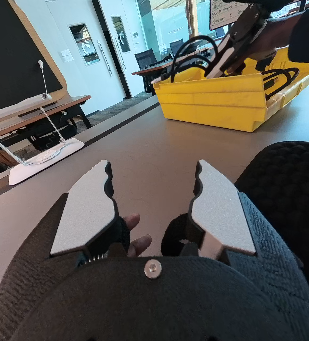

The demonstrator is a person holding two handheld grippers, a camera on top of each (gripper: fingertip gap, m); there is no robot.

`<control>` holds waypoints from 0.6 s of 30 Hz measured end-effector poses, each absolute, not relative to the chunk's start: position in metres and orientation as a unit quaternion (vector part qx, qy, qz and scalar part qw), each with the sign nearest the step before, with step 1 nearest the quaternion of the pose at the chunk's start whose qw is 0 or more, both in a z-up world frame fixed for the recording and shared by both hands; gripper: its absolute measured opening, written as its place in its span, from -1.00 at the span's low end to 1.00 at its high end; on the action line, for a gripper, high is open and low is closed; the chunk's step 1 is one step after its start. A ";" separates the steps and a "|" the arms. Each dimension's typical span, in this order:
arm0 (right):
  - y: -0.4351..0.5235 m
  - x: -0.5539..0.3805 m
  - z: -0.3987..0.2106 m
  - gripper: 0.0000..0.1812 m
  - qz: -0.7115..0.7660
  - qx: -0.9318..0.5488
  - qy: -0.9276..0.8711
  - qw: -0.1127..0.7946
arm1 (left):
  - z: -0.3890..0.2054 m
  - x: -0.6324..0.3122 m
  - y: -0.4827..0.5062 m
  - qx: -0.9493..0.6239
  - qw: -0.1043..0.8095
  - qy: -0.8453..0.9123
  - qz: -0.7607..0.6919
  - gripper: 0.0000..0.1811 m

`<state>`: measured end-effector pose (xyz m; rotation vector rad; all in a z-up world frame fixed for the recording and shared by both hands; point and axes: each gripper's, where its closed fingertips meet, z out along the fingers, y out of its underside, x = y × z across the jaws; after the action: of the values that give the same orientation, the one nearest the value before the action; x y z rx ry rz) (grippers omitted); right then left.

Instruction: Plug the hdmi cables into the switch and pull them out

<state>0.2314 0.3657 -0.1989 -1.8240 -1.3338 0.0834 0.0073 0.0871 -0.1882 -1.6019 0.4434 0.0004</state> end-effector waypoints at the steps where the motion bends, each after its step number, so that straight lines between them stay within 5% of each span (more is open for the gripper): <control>1: 0.365 0.229 -0.194 -0.40 0.039 -0.726 -0.528 0.440 | -0.188 0.007 0.087 -0.712 0.674 0.197 0.000 -0.05; 3: 0.364 0.220 -0.173 -0.19 0.063 -0.711 -0.505 0.485 | -0.188 0.007 0.087 -0.713 0.673 0.197 0.000 -0.05; 9: 0.361 0.190 -0.096 -0.15 0.045 -0.636 -0.477 0.605 | -0.190 0.009 0.088 -0.714 0.670 0.203 0.006 -0.05; 18: 0.408 0.166 -0.159 -0.46 -0.196 -0.657 -0.612 0.394 | -0.190 0.011 0.087 -0.711 0.671 0.209 0.007 -0.05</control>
<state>0.1656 0.4078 -0.1590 -1.6666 -1.5533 -0.4973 0.0107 0.0869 -0.1897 -1.6026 0.4702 0.0148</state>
